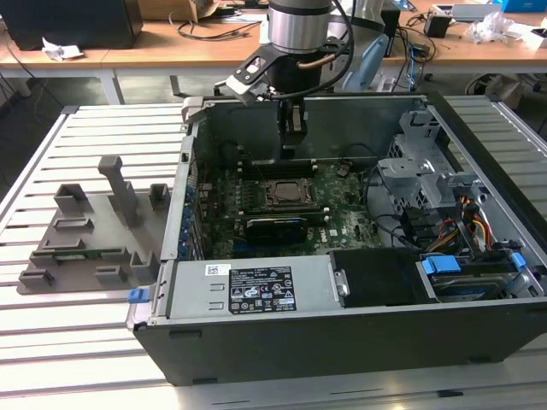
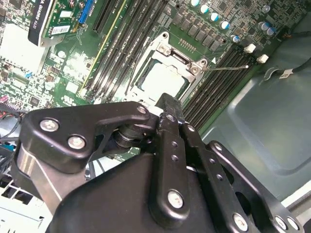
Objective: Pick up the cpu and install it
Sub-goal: 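Install the first cpu locking lever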
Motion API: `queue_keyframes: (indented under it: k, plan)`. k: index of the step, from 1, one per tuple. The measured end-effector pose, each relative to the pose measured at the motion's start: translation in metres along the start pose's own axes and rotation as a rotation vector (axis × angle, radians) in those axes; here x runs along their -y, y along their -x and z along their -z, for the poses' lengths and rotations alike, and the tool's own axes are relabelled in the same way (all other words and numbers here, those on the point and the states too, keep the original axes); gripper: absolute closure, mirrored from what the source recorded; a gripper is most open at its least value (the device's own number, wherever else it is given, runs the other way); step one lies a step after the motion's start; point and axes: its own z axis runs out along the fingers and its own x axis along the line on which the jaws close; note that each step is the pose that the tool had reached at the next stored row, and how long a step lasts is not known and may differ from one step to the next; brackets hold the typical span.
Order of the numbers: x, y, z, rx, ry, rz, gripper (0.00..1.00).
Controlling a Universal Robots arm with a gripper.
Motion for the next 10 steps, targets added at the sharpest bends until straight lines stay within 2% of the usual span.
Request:
queue_keyframes:
  k: [4, 6, 7, 10]
  plan:
    - [-0.0003, -0.0001, 0.0001, 0.0003, 0.0001, 0.006, 0.89]
    - [-0.0004, -0.0001, 0.0001, 0.0017, 0.0016, 0.039, 0.89]
    - [-0.0006, -0.0001, 0.0001, 0.0034, 0.0031, 0.082, 0.89]
    - [-0.0007, -0.0001, 0.0001, 0.0054, 0.005, 0.129, 0.89]
